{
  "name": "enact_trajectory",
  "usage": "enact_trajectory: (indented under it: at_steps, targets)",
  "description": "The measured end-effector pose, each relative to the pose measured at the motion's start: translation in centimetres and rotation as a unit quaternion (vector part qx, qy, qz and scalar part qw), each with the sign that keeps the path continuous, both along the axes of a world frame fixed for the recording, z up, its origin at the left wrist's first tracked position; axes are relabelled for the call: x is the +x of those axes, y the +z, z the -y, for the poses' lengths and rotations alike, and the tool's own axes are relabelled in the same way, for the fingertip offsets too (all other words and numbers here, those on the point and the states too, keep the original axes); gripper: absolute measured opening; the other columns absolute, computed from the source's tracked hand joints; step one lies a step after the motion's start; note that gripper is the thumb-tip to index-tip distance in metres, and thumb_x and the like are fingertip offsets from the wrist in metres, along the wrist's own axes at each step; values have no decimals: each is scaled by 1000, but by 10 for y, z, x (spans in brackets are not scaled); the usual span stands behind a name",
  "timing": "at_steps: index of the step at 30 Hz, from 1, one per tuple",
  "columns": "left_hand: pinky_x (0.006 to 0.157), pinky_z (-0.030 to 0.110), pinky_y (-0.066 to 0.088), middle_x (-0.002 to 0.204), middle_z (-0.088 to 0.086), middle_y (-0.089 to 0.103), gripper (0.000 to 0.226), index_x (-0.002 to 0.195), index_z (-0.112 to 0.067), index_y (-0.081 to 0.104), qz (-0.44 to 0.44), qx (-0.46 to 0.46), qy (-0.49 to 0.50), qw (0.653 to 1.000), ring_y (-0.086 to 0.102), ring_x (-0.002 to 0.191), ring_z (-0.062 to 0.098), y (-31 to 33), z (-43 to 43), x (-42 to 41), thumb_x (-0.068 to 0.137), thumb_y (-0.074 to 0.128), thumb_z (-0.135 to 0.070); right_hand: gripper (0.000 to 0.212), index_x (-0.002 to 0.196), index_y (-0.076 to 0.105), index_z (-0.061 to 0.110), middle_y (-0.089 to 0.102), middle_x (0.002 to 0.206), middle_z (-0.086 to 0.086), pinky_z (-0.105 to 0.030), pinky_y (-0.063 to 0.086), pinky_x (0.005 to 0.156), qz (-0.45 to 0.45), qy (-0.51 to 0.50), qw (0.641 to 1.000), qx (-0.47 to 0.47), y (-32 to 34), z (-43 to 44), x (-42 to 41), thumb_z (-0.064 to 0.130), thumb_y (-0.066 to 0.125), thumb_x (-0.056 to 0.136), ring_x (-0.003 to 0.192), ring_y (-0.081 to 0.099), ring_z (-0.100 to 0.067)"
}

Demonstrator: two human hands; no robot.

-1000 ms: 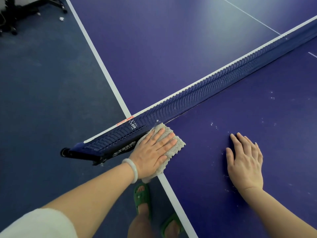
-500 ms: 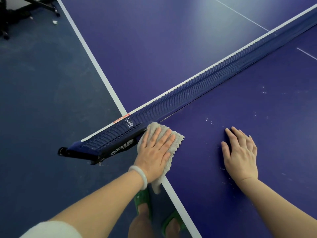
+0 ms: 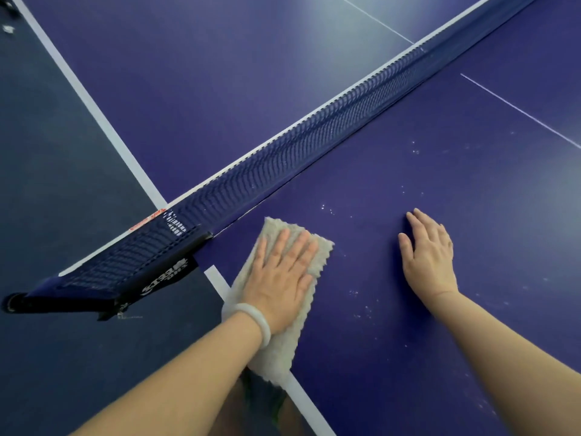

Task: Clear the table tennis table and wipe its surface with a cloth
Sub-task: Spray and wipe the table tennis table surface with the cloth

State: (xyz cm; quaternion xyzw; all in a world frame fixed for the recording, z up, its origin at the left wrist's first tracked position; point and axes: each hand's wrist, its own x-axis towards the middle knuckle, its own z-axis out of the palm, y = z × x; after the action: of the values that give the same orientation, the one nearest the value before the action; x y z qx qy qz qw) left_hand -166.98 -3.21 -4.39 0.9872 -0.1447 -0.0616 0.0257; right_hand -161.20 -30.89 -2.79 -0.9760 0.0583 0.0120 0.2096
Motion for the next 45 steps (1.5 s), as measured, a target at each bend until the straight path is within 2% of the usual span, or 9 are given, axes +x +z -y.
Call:
enact_trajectory:
  at_steps: [7,12,17,22,28,33,37,41,45]
  targets:
    - [121,55,-1,164,0,-12,62,157,-21,-6,-3,-31,239,970,-12,151,28,5,27,17,99,-1,-44,52,149,38,15,32,157,-1,-37,7,123,18,-5,1000,-14,2,-5,-4,35,42,102,144,14,-18]
    - [119,55,11,165,-1,-10,59,158,-22,-2,-23,-30,-114,993,-10,152,26,4,46,-15,105,14,-43,51,149,40,15,34,157,-1,-40,9,123,20,-2,1000,-10,3,-2,-3,34,43,101,144,15,-17]
    - [121,55,11,165,-2,-11,61,157,-23,-3,-7,14,111,994,-10,152,25,7,-31,35,101,7,-44,50,147,43,14,37,155,-1,-40,11,122,41,-7,999,-8,0,-3,-2,39,38,103,140,11,-12]
    - [122,49,8,164,-7,-16,59,156,-27,-11,-36,-14,161,986,0,152,24,15,-9,102,102,8,-44,51,146,44,14,38,154,-1,-41,11,122,42,-12,999,-9,-1,-4,-1,34,45,99,140,11,-11]
    - [120,52,-6,164,-3,-15,59,157,-23,-10,-26,5,-31,999,-22,149,25,13,80,107,104,9,-43,54,147,42,17,36,155,1,-39,10,122,40,-5,999,-10,-5,-1,-2,45,31,102,142,13,-14]
    - [120,50,-5,165,-3,-8,59,158,-24,-1,-27,3,-175,984,-16,151,22,10,48,26,104,15,-44,55,146,44,15,38,155,-1,-40,11,122,49,-2,999,-1,-2,-2,-2,44,30,101,141,12,-12]
    - [121,52,8,165,-2,-7,59,157,-23,-1,-2,35,-44,998,-12,151,24,7,5,55,103,12,-42,53,146,44,14,38,154,-1,-38,9,122,53,-3,999,-7,-3,-3,-1,44,31,104,141,12,-13]
    - [122,46,-8,162,-4,-22,57,153,-25,-20,-12,14,128,992,-21,149,20,10,20,105,103,1,-41,61,146,45,14,39,154,0,-34,7,122,60,3,998,-21,-6,-2,0,50,26,99,140,14,-12]
    - [121,52,-7,163,0,-18,62,156,-21,-13,-7,7,80,997,-20,150,26,7,82,108,98,-4,-42,66,147,43,17,38,155,2,-36,9,123,48,11,998,-29,-7,1,-1,52,19,96,143,20,-13]
